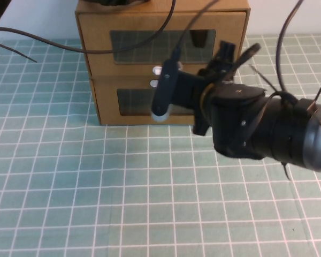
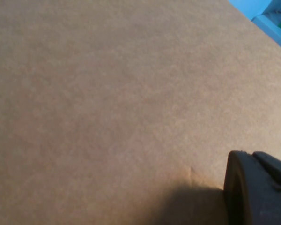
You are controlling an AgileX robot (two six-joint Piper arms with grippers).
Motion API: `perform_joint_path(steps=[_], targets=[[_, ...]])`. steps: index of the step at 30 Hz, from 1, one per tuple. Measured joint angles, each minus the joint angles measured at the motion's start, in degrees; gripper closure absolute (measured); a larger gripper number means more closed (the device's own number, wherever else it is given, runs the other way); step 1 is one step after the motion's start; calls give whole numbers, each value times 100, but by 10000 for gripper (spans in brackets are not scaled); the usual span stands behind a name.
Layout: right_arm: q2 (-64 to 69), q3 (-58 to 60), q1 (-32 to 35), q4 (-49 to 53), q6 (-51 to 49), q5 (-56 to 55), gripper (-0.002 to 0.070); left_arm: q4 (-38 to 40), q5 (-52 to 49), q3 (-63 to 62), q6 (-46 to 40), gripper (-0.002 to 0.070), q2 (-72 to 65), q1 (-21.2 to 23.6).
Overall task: Open the shoe box
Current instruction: 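Pull the top drawer of the cardboard box fully open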
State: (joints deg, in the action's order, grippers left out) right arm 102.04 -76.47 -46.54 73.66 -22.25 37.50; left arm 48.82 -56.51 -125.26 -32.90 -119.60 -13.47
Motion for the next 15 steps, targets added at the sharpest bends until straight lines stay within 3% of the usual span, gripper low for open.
perform_joint_path(steps=[8,11,15], targets=[[336,0,-176,1905,-1851,-360,670,46,0,0,22,680,0,0],[449,0,-176,2038,-2041,-369,608,67,0,0,22,680,-2,0],[534,0,-176,2072,-2092,-382,463,89,0,0,22,680,-2,0]])
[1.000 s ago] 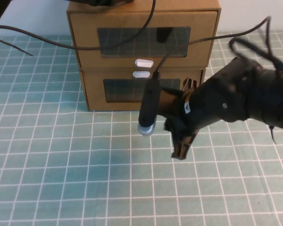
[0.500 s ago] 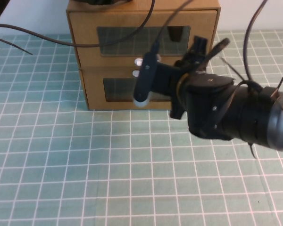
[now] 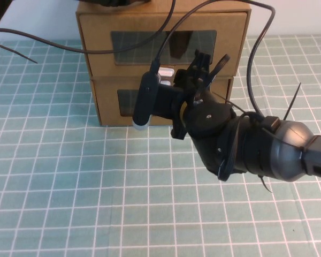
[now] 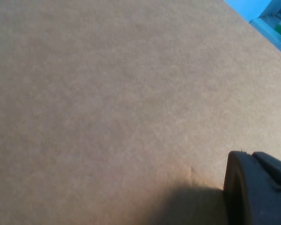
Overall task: Open the shoe box
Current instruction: 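Pull the top drawer of the cardboard box fully open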
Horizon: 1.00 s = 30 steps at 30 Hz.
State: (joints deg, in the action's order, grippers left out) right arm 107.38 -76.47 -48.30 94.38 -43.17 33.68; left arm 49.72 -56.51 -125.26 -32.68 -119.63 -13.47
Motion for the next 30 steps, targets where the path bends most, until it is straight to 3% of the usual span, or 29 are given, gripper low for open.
perform_joint_path(steps=[3,7,30], targets=[[49,0,0,12,-4,0,399,21,0,0,0,680,0,0],[147,-12,0,12,-4,0,377,35,0,0,0,680,-10,0],[886,-970,162,66,-13,-70,363,86,0,0,0,680,-43,0]])
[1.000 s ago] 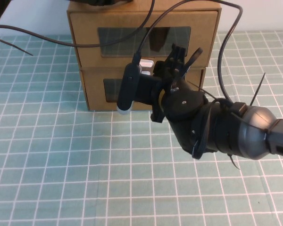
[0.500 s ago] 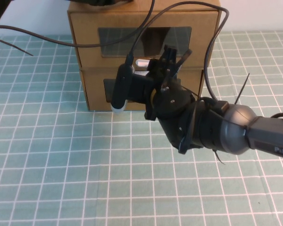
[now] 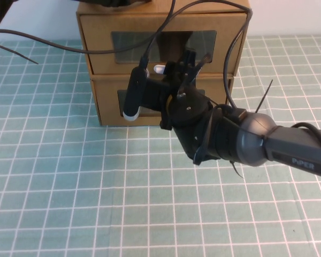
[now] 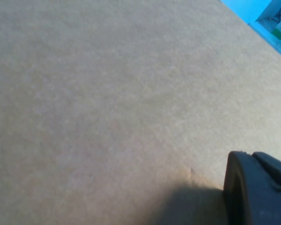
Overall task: Open the shoe box
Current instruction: 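Pull the top drawer of the cardboard box fully open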
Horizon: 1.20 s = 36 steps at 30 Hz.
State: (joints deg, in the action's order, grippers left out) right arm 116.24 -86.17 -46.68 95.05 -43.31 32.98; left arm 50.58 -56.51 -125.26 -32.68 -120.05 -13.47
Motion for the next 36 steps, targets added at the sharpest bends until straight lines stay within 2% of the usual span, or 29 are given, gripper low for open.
perform_joint_path(steps=[3,7,9,21,30,36], targets=[[60,-91,33,24,-31,25,409,6,23,0,0,680,0,0],[86,-127,33,49,-150,107,598,20,23,0,0,680,0,0],[86,-156,33,49,-172,107,644,28,23,0,0,680,0,0],[-140,107,-86,-63,-151,207,662,47,12,0,0,680,-34,0],[-958,1349,-396,173,-151,142,665,47,1,-13,0,680,-41,0],[-1447,2167,-888,161,-472,279,666,55,-10,-13,0,680,-41,0]])
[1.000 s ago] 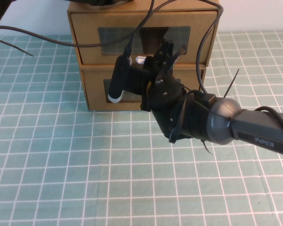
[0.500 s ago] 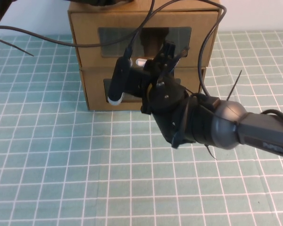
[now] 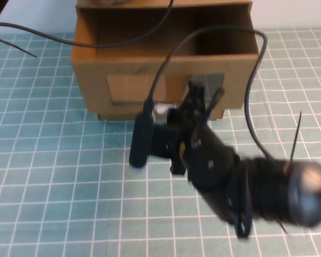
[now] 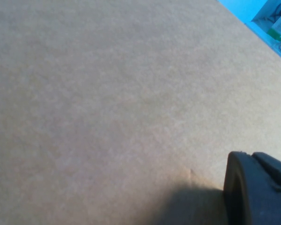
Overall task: Open the shoe box
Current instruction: 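Pull the top drawer of the cardboard box fully open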
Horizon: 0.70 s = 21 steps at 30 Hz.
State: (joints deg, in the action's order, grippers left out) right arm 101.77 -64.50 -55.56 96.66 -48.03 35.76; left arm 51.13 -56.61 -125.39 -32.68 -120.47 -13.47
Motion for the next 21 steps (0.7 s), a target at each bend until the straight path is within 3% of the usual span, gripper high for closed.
perform_joint_path(steps=[6,14,18,21], targets=[[-235,603,-501,0,-455,365,666,0,1,0,0,680,-5,0],[-252,679,-566,35,-677,466,656,0,-11,0,19,680,-5,0],[-252,596,-566,-244,-724,466,557,0,-11,0,24,680,-5,0],[-252,466,-586,-395,-724,440,428,0,-11,-4,34,680,-5,0]])
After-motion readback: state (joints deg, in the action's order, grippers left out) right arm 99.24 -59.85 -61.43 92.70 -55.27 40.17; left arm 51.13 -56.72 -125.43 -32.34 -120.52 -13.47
